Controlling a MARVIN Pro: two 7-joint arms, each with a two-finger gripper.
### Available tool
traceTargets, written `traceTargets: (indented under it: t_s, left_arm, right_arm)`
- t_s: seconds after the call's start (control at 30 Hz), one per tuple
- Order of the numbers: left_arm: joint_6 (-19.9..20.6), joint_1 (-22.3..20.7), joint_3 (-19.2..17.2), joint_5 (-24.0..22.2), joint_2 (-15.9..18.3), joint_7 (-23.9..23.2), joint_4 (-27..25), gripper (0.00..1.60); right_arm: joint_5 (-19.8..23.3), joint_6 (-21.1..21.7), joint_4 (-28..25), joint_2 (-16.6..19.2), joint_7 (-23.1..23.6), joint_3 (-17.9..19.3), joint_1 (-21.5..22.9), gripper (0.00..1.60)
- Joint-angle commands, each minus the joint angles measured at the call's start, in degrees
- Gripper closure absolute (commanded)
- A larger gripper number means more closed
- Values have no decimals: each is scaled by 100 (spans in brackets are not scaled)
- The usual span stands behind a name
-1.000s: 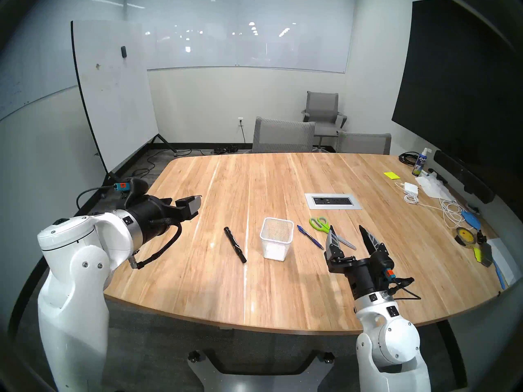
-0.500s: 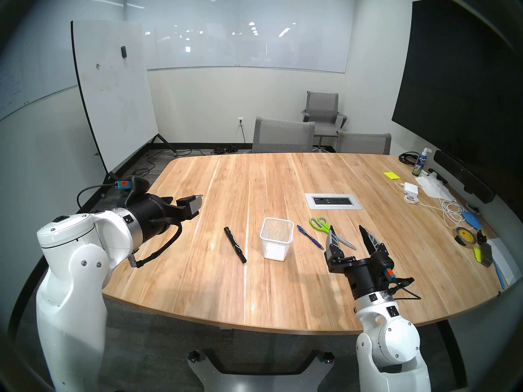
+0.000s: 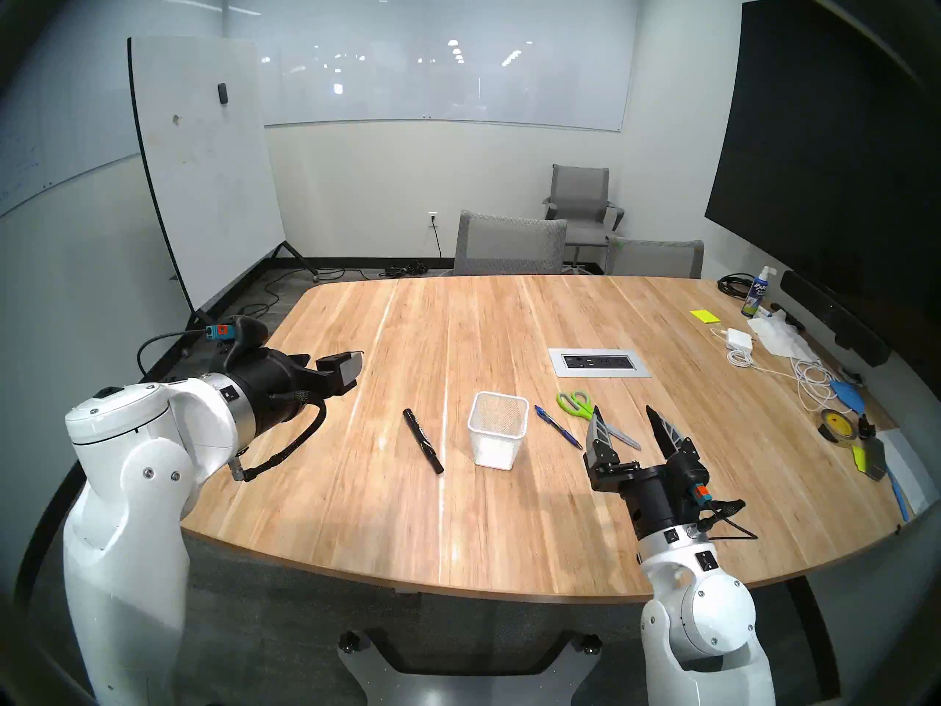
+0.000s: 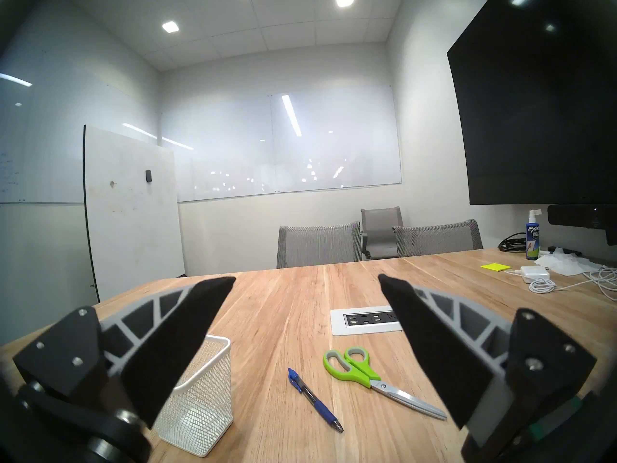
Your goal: Place the pen, the marker, and the scissors into the pen holder
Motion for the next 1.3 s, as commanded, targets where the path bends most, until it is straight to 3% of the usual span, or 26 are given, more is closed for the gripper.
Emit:
traceTargets:
  t_s: [0.0, 0.57, 1.27]
  left_arm:
    - [-15, -14, -6, -55, 42, 27, -125, 0]
    - [-15, 37, -1, -330, 103, 65, -125, 0]
    - [-15, 598, 722, -495, 234, 896, -125, 0]
  right_arm:
    - [3, -23, -122, 6, 11, -4, 13, 0]
    - [3, -23, -121, 6, 10, -4, 14, 0]
    - [4, -20, -127, 6, 11, -4, 10, 0]
